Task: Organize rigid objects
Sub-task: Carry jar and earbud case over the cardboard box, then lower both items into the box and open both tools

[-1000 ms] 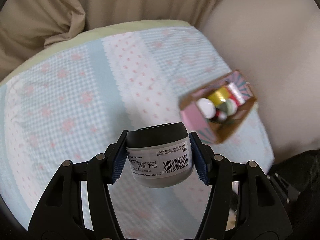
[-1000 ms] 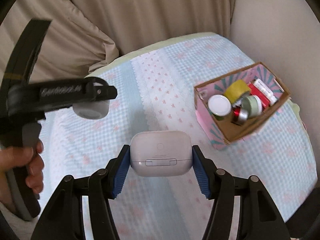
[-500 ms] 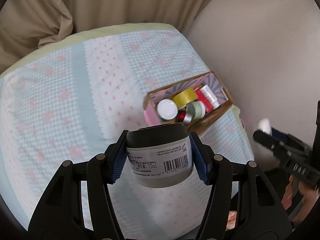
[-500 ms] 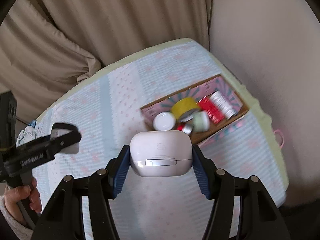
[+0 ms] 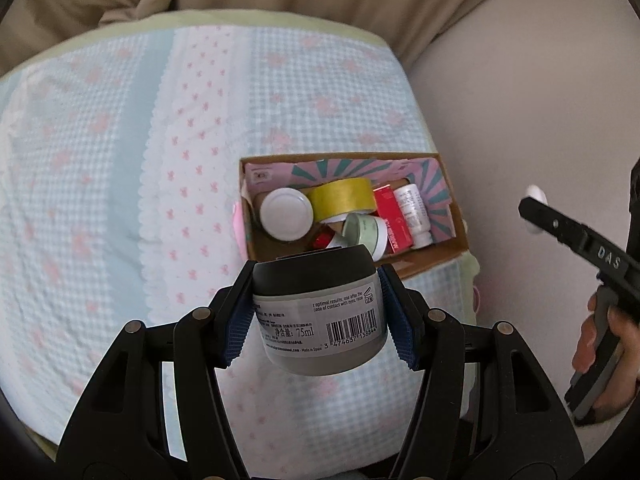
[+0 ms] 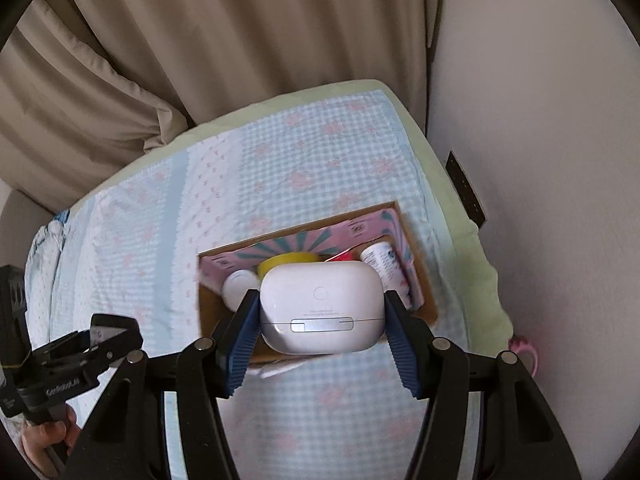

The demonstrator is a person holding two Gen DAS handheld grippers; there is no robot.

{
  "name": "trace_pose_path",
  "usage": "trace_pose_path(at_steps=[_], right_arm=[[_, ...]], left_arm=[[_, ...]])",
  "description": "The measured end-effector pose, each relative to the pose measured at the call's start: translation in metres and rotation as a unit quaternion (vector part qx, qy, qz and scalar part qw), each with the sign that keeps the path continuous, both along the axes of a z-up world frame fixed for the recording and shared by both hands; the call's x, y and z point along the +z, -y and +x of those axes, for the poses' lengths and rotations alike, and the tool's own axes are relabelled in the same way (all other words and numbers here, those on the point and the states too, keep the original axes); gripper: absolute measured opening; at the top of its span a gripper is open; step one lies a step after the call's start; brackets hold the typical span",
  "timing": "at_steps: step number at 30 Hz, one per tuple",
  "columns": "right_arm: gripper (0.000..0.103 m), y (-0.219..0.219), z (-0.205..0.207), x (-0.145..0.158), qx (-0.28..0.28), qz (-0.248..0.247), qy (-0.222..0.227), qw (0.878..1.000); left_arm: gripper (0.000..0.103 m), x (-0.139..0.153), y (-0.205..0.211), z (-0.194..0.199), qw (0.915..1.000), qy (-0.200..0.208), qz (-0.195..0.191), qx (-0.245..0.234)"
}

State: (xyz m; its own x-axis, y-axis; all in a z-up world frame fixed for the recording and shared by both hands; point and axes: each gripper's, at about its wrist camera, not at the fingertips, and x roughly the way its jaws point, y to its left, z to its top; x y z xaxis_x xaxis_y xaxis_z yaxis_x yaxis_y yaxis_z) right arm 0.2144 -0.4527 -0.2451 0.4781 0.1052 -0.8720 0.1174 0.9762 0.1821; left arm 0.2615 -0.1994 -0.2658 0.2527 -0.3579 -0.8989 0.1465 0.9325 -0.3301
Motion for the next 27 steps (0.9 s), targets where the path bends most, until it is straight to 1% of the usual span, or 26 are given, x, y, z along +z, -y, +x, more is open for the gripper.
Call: trace_pose_path(at_steps=[2,7,13,16,20,23,27], right_arm=[[0.056,0.01,0.015,-0.012,0.009,0.0,-0.007,1.0],[0.056,0.03,0.056,-0.054,0.027,0.008,-0.039,0.999],[0.056,0.037,0.1,-0.111,0.055,0.016,-0.085,0.995],[0.056,0.035,0.116,-0.134,0.068,0.016,-0.102,0.992],[0.056,0.031,0.13,-0.155,0.085,0.01,-0.12,0.989],[0.056,0.031,0.136,-0.165,0.087,0.018,-0.132,0.987],[0.056,0.033,0.143,-0.177,0.085,0.023,-0.155,0.984]], left_arm=[[0.055,-0.012,0.008,0.008,0.9999,-0.006,0.008,0.004],[0.055,-0.051,0.027,0.027,0.9992,-0.031,0.025,0.011],[0.055,-0.105,0.052,0.039,0.9955,-0.065,0.066,-0.022],[0.055,-0.13,0.06,0.042,0.9931,-0.078,0.082,-0.031],[0.055,-0.147,0.06,0.044,0.9913,-0.09,0.09,-0.03],[0.055,-0.154,0.066,0.043,0.9891,-0.093,0.103,-0.05],[0.056,-0.156,0.077,0.041,0.9857,-0.08,0.126,-0.077]])
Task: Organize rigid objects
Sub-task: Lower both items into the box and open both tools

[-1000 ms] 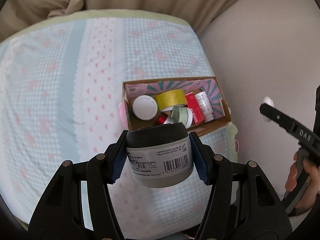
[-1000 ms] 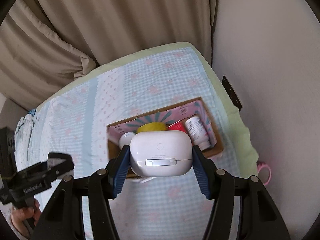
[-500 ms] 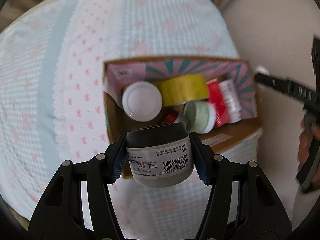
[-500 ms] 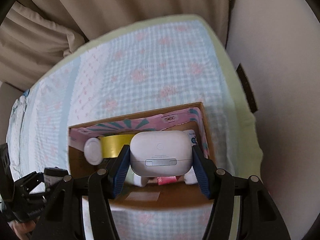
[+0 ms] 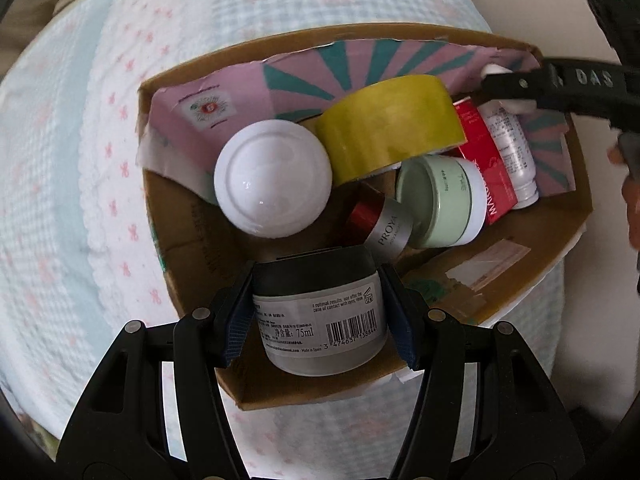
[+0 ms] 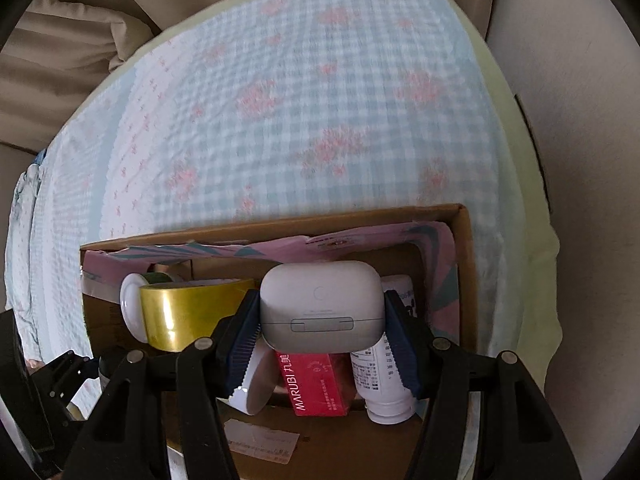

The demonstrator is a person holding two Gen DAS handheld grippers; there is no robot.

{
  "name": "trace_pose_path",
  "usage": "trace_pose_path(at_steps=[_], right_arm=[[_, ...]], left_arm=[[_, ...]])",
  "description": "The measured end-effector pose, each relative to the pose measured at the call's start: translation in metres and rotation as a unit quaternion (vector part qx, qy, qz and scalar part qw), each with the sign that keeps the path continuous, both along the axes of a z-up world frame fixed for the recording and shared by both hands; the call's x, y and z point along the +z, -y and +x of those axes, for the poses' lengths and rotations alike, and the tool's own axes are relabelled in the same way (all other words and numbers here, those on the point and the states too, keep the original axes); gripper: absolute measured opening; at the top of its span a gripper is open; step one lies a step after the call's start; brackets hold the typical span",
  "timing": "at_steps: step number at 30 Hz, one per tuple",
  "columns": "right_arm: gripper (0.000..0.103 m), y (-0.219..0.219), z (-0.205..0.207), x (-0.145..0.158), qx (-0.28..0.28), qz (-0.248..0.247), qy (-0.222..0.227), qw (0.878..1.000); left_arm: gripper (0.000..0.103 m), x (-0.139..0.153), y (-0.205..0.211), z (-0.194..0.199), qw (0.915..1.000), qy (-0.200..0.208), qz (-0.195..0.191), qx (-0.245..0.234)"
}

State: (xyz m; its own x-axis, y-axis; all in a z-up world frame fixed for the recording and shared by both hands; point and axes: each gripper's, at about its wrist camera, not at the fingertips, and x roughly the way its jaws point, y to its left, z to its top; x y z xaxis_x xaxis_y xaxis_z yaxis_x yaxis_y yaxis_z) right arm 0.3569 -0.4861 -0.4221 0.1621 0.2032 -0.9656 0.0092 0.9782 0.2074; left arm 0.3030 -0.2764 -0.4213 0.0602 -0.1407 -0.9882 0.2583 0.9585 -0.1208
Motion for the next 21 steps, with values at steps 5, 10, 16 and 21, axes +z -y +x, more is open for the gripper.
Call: trace_pose_path(at_steps=[5,10,16,21], right_arm=[[0.086,0.002,0.008,0.001,-0.001,0.007,0.007,1.0],[0.103,-0.001,0.001,0.01,0.013,0.027,0.008,1.0],[0.103,0.003,-0.008,0.018,-0.014,0.034,0.018,0.999],[0.103,0.005,-0.013,0.03,-0.024,0.031,0.025,0.999]], left_arm=[[0.103,0.02,0.004,-0.003,0.9992,0.036,0.001,-0.018],[0.103,0.028,-0.009,-0.012,0.9989,0.044,-0.004,-0.016],[0.103,0.029,-0.026,-0.005,0.9991,0.032,-0.016,0.021],[0.103,0.037,-0.027,-0.008,0.9989,0.038,-0.018,0.023]])
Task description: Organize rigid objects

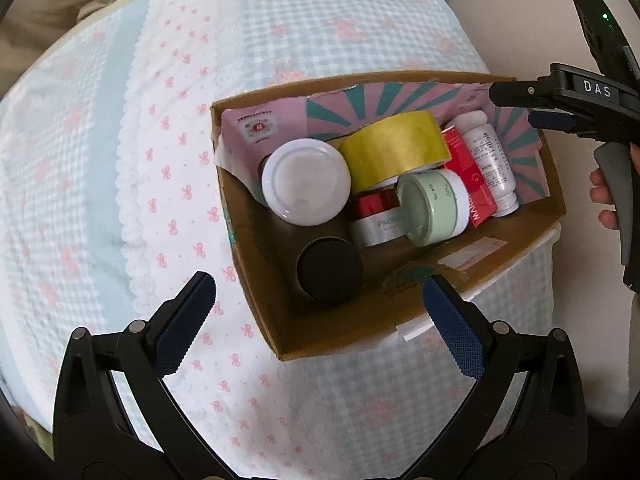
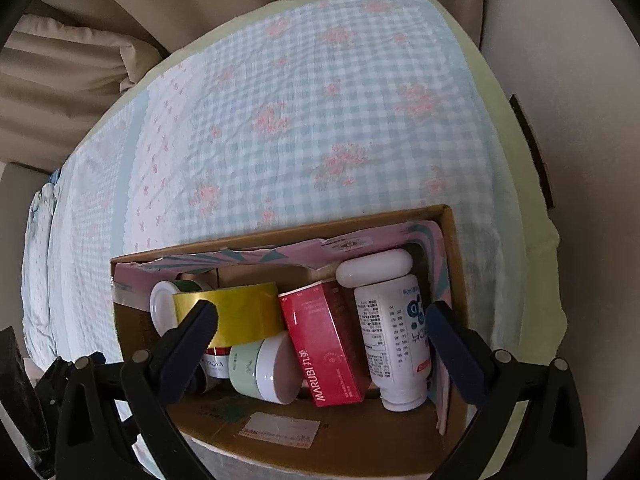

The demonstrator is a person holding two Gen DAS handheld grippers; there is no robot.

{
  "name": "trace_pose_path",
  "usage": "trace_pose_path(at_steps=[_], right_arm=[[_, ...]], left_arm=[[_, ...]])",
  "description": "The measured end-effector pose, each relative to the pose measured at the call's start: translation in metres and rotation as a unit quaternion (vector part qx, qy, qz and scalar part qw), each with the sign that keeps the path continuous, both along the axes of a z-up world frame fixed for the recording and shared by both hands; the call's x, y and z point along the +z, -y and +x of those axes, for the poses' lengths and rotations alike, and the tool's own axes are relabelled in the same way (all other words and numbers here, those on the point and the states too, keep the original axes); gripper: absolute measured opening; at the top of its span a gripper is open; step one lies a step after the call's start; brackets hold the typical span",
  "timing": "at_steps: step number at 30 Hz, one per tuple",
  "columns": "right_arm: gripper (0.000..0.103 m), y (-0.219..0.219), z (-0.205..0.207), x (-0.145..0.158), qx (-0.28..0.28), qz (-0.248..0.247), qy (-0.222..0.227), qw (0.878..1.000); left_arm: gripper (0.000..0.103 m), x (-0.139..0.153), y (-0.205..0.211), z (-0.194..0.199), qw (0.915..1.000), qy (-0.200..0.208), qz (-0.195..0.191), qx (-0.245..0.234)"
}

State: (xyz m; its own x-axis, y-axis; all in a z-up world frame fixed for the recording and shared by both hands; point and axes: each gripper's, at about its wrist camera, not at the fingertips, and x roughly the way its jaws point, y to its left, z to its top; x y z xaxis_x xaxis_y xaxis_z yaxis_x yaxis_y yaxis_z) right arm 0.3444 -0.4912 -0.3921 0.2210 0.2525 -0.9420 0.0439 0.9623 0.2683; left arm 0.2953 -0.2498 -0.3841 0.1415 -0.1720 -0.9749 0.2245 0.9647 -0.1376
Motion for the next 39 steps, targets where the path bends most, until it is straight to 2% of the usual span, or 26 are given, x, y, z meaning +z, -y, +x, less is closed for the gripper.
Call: trace_pose_path(at_steps=[8,14,20,23,26,28,32,36,39], right_arm=[[0.103,-0.004,-0.014,0.03,-0.005,-0.008,0.018,1.0],[0.103,-0.018,-0.033,0.063,-0.004,-0.016,0.036,0.999],[0.103,-0.054,-0.067,0.12,0.012,-0.033,0.077,0.996],[0.103,-0.083,-0.092,0.161,0.02,-0.041,0.115,0.992],[0.103,-0.113,-0.122,0.206,0.023,-0.047,0.161,0.986],[0.103,-0.136,-0.148,0.241,0.024,-0.051,0.203,0.978],[0.103,-0.176,-0.196,0.296,0.02,-0.063,0.285,0.956],[0.103,-0.207,-0.239,0.336,0.013,-0.072,0.354,0.932],[0.103,-0.221,-0.266,0.353,0.007,-0.083,0.39,0.917]], left_arm=[[0.103,0.038,-0.007,-0.017,0.9997,0.022,-0.01,-0.002],[0.103,0.075,-0.024,-0.032,0.9987,0.046,-0.021,0.005],[0.103,0.137,-0.066,-0.052,0.9951,0.093,-0.025,0.021],[0.103,0.185,-0.096,-0.064,0.9896,0.137,-0.03,0.032],[0.103,0.242,-0.128,-0.081,0.9789,0.197,-0.036,0.042],[0.103,0.285,-0.15,-0.098,0.9662,0.25,-0.035,0.05],[0.103,0.343,-0.182,-0.133,0.9411,0.33,-0.03,0.069],[0.103,0.383,-0.208,-0.174,0.9146,0.393,-0.029,0.089],[0.103,0.392,-0.219,-0.194,0.9034,0.416,-0.025,0.101]])
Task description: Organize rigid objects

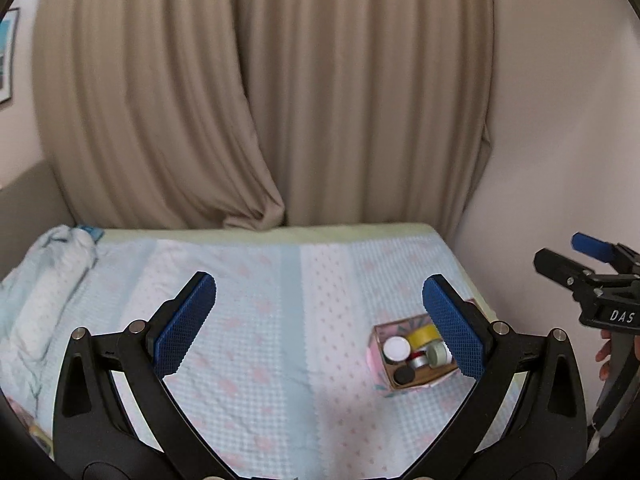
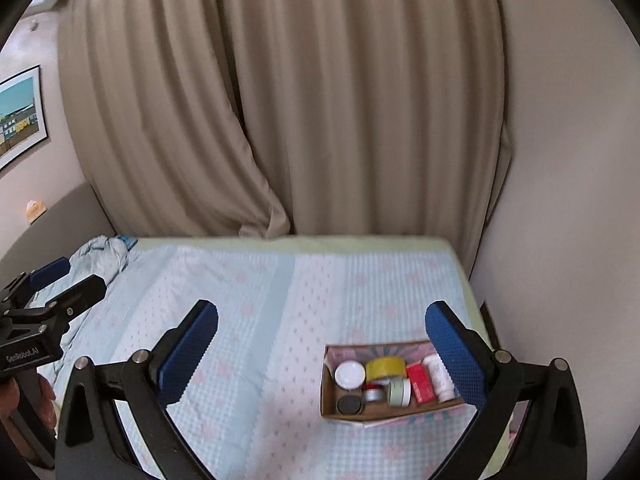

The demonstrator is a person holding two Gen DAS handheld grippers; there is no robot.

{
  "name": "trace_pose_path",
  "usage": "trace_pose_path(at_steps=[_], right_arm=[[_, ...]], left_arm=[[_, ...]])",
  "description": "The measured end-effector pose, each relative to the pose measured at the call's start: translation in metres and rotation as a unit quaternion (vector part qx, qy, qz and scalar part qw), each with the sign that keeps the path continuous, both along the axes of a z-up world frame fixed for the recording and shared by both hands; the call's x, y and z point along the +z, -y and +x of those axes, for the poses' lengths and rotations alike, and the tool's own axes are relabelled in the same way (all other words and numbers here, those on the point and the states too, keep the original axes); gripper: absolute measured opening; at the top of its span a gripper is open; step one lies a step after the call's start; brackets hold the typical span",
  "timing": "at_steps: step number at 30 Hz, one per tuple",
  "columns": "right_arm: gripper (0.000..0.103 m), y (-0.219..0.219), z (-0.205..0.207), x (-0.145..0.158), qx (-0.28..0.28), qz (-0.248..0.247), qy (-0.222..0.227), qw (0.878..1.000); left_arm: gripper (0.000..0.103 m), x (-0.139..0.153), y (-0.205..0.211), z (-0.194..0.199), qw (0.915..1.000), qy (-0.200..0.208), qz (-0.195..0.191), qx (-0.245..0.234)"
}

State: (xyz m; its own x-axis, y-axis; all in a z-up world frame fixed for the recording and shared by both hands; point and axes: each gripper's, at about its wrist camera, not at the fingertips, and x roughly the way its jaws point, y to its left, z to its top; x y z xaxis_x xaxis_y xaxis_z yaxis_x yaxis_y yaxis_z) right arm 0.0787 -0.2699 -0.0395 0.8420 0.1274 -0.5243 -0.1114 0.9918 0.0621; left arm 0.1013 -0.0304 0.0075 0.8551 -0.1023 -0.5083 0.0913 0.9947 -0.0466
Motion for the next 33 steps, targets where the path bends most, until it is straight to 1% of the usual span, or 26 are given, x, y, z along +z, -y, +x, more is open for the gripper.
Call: trace_pose_path(at_steps=[3,5,8,11,14,19,33], right_arm=[[0.103,-0.009,-0.022,0.007,-0.011,-0.01,0.035,0.999],[0.103,-0.011,-0.03,0.006,-0.017,-0.018,0.046,0.999],[0.103,-0.012,-0.042,0.005,-0.025,-0.022,0.058,0.998],[0.103,-0.011,-0.048,0.008,-0.03,-0.019,0.065,0.997],[0.103,-0.011,-0.056,0.013,-0.036,-0.03,0.08,0.996],[0.103,-0.009,-0.062,0.019,-0.04,-0.027,0.09,0.995],[0.103,-0.005,-0.062,0.021,-0.044,-0.021,0.097,0.994]], left_arm=[[0.103,0.001,-0.01,-0.017,0.9998,0.013,-0.012,0.009],[0.103,0.0,-0.015,-0.026,0.9995,0.024,-0.02,0.012],[0.103,0.002,-0.015,-0.042,0.999,0.042,-0.012,0.014],[0.103,0.006,-0.014,-0.046,0.9987,0.048,-0.01,0.012],[0.103,0.007,-0.011,-0.051,0.9985,0.053,-0.008,0.008],[0.103,0.011,-0.008,-0.055,0.9983,0.055,-0.018,-0.001],[0.103,0.012,0.001,-0.058,0.9979,0.063,-0.013,-0.006]])
